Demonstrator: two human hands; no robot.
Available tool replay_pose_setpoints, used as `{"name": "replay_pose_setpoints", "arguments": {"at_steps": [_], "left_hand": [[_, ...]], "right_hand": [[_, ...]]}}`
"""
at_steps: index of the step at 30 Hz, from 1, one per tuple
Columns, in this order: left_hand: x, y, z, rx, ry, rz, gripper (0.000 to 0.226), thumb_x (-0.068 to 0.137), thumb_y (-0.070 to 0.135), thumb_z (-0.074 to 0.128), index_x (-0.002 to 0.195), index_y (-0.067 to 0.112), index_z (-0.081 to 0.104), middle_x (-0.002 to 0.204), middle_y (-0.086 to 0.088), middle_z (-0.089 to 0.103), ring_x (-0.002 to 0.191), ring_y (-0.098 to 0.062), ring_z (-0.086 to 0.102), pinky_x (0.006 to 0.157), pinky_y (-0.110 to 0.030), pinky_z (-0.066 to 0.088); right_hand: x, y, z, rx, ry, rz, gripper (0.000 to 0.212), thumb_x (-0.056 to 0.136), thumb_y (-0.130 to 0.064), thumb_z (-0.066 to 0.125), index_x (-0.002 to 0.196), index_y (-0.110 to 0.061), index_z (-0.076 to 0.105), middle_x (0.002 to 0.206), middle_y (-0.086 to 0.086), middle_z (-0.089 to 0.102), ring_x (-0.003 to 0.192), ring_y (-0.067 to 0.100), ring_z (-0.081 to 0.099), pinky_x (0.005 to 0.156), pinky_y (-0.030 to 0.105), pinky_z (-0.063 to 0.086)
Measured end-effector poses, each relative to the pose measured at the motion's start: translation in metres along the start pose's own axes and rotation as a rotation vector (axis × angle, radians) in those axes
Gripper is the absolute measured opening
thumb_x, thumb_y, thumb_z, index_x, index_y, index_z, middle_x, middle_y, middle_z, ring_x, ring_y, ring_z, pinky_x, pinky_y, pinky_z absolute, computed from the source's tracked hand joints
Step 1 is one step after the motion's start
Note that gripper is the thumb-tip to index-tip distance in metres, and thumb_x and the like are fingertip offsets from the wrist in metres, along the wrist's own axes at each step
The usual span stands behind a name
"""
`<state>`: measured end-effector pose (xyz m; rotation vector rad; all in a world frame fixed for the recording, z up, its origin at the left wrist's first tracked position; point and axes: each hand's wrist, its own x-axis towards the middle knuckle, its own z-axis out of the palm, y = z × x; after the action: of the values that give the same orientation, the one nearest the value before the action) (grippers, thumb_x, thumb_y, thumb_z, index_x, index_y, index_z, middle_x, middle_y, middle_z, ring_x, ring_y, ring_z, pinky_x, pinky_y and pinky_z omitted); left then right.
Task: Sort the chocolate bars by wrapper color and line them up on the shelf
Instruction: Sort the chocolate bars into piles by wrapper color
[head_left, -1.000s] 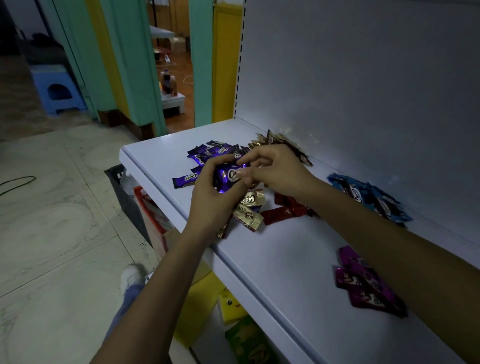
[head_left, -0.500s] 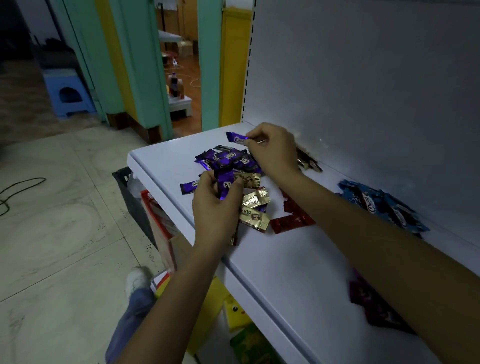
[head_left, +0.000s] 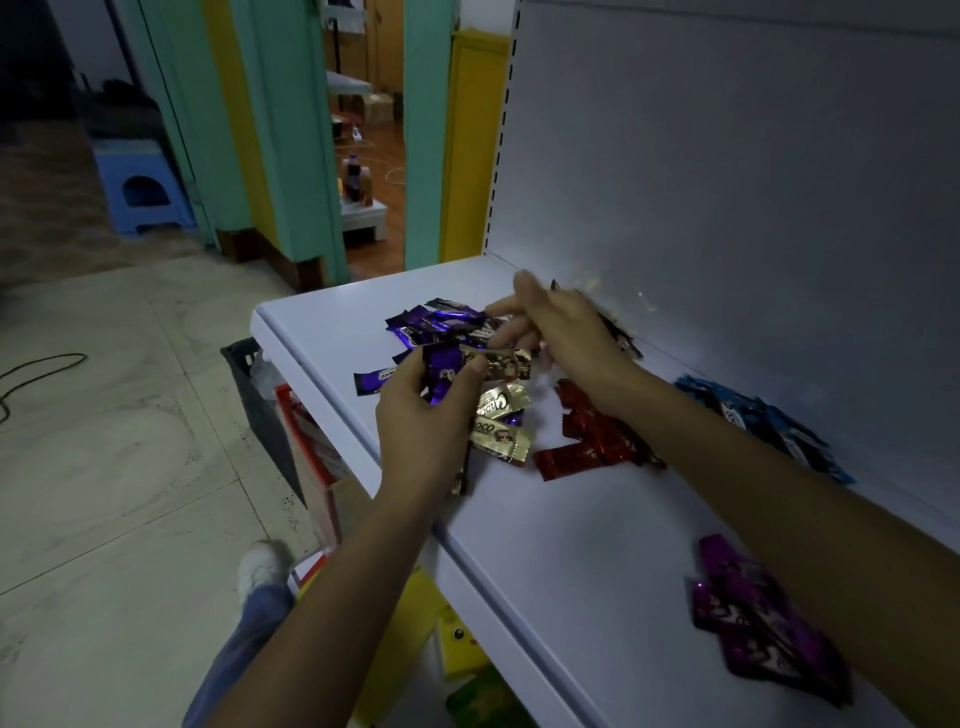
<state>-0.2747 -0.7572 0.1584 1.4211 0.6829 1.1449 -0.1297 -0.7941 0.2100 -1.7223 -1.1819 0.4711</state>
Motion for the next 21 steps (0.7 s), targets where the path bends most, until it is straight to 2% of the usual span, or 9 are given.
{"name": "replay_pose_setpoints", "arguments": {"at_steps": [3,6,7,9,12,16,17,19,21], "left_hand": [[-0.002,-0.001,-0.001,0.032,-0.03,0.026,0.004,0.085,0.034,0.066,0.089,0.032,0.067,0.088,0.0,0.072,0.088,-0.023,0.067,0.084,-0.054,0.052],[-0.004,0.001,-0.001,0.071,-0.059,0.032,0.01,0.087,0.034,0.065,0.092,0.026,0.067,0.085,-0.002,0.072,0.084,-0.025,0.067,0.08,-0.051,0.053],[-0.005,0.001,0.0,0.067,-0.065,0.023,0.004,0.089,0.03,0.066,0.092,0.028,0.067,0.085,-0.001,0.072,0.083,-0.023,0.068,0.08,-0.05,0.054],[-0.006,0.001,0.0,0.075,-0.059,0.011,0.009,0.09,0.024,0.064,0.089,0.033,0.064,0.083,0.001,0.072,0.082,-0.02,0.069,0.079,-0.047,0.055],[-0.006,0.001,0.002,0.115,-0.071,0.015,0.009,0.091,0.026,0.063,0.087,0.034,0.062,0.082,0.001,0.072,0.08,-0.019,0.069,0.078,-0.048,0.055],[-0.004,-0.002,0.003,0.154,-0.045,0.034,0.011,0.091,0.027,0.063,0.084,0.035,0.061,0.082,0.0,0.071,0.08,-0.021,0.068,0.077,-0.049,0.054],[-0.004,-0.002,0.004,0.155,-0.034,0.036,0.012,0.091,0.027,0.063,0.083,0.036,0.061,0.082,0.0,0.071,0.08,-0.023,0.068,0.077,-0.049,0.054],[-0.004,-0.003,0.005,0.158,-0.016,0.045,0.013,0.091,0.027,0.062,0.083,0.037,0.06,0.081,0.0,0.071,0.079,-0.023,0.067,0.076,-0.048,0.054],[-0.003,-0.003,0.005,0.168,-0.016,0.057,0.012,0.092,0.027,0.061,0.084,0.036,0.06,0.081,0.002,0.07,0.078,-0.02,0.067,0.074,-0.044,0.053]], "right_hand": [[-0.026,0.001,-0.01,0.022,-0.147,-0.019,0.014,0.089,-0.016,0.062,0.1,-0.011,0.07,0.095,0.005,0.071,0.079,0.006,0.067,0.066,0.012,0.051],[-0.031,0.006,-0.019,0.085,-0.114,0.051,0.011,0.086,-0.009,0.065,0.095,-0.012,0.07,0.086,0.006,0.071,0.065,0.005,0.062,0.053,0.016,0.045],[-0.03,0.009,-0.023,0.086,-0.059,0.085,0.01,0.087,-0.01,0.064,0.096,-0.012,0.069,0.084,0.003,0.07,0.061,0.002,0.059,0.05,0.016,0.043],[-0.023,0.018,-0.033,0.116,0.118,0.167,0.009,0.089,-0.01,0.062,0.095,-0.014,0.069,0.084,-0.001,0.068,0.064,0.005,0.061,0.049,0.016,0.045],[-0.003,0.037,-0.051,0.146,0.407,0.28,0.012,0.087,-0.004,0.064,0.085,-0.014,0.069,0.088,0.007,0.069,0.062,0.012,0.061,0.054,0.02,0.052],[0.026,0.056,-0.061,-0.3,0.61,0.152,0.013,0.087,-0.011,0.061,0.094,-0.014,0.072,0.095,0.0,0.071,0.066,0.005,0.06,0.063,0.013,0.049],[0.031,0.058,-0.06,-0.42,0.622,0.115,0.015,0.089,-0.013,0.06,0.096,-0.015,0.072,0.096,-0.002,0.071,0.071,0.008,0.062,0.065,0.016,0.049],[0.04,0.062,-0.055,-0.634,0.593,0.076,0.017,0.091,-0.016,0.056,0.096,-0.017,0.072,0.096,-0.002,0.071,0.08,0.014,0.063,0.066,0.023,0.046],[0.047,0.069,-0.049,-0.769,0.487,0.063,0.018,0.091,-0.014,0.054,0.093,-0.016,0.072,0.094,0.002,0.07,0.082,0.019,0.063,0.065,0.026,0.045]]}}
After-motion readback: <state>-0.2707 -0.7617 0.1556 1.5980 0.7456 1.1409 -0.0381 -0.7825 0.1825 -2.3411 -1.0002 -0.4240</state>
